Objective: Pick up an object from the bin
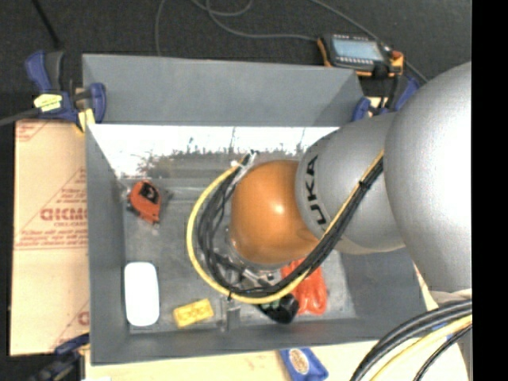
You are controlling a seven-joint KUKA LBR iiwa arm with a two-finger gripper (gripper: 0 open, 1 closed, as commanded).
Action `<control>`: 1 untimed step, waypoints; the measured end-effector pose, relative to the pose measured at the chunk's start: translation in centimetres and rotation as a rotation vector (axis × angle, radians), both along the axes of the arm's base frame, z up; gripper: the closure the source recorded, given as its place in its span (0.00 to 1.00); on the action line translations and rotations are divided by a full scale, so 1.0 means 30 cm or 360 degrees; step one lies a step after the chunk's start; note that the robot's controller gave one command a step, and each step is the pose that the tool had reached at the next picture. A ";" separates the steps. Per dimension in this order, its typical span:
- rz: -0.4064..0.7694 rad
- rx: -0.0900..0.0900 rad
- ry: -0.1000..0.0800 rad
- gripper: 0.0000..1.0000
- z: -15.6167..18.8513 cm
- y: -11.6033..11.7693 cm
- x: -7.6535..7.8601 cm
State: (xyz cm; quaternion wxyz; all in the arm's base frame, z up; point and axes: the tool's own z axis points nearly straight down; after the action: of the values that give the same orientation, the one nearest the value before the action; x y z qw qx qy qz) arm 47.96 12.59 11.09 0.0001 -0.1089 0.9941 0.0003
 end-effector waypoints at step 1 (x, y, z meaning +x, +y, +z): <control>0.0349 -0.0002 0.0000 0.00 -0.017 0.092 -0.006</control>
Offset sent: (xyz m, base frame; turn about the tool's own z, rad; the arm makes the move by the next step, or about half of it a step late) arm -0.0022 0.0340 -0.0409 -0.0665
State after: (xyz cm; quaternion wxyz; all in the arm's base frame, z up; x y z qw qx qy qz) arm 47.77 15.34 10.59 0.0001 -0.2172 0.9761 -0.0002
